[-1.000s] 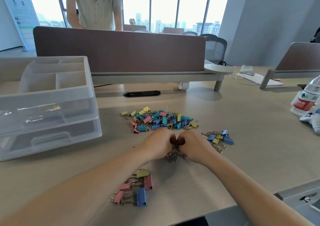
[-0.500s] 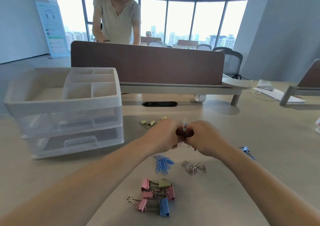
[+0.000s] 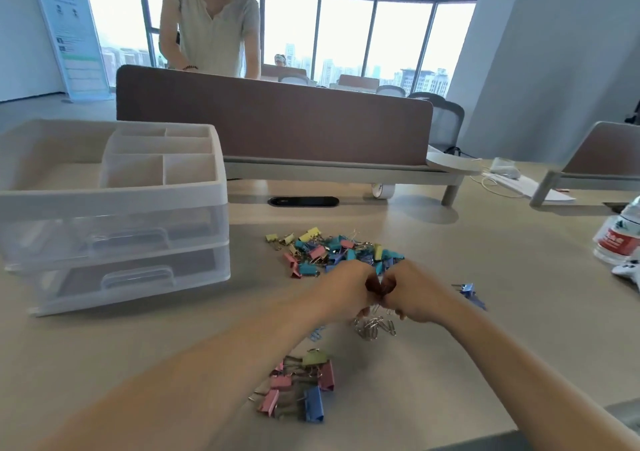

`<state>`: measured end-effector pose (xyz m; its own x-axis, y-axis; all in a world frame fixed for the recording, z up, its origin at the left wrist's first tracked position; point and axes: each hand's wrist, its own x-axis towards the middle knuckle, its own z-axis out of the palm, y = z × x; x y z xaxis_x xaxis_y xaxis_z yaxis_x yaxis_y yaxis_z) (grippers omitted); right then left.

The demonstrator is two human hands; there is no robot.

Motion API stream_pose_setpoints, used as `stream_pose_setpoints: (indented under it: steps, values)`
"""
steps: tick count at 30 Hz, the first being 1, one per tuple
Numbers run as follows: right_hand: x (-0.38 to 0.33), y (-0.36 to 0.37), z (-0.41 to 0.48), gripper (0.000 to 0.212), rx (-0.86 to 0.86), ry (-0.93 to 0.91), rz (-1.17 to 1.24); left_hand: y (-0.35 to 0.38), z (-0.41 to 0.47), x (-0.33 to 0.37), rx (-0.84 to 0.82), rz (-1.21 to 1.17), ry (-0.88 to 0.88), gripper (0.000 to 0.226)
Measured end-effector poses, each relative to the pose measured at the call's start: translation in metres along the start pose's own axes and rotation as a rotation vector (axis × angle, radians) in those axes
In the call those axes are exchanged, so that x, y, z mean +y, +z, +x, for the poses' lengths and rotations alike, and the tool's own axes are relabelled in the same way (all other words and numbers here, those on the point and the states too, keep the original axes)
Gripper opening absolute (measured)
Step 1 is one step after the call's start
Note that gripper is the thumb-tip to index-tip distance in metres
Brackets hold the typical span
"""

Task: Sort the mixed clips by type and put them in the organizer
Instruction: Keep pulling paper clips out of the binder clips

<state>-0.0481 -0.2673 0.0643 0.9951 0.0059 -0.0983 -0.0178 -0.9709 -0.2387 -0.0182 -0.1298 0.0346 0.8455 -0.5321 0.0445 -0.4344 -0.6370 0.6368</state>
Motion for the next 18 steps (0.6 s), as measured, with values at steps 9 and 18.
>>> stream_pose_setpoints:
  steps: [9,18]
  values:
    - [0.015,0.025,0.015,0.028,-0.03,0.021,0.065,0.013,0.007,-0.012,-0.013,0.103,0.008,0.014]
    - [0.013,0.024,0.018,0.016,-0.015,-0.021,0.079,0.009,0.006,-0.017,0.046,0.14,0.03,0.008]
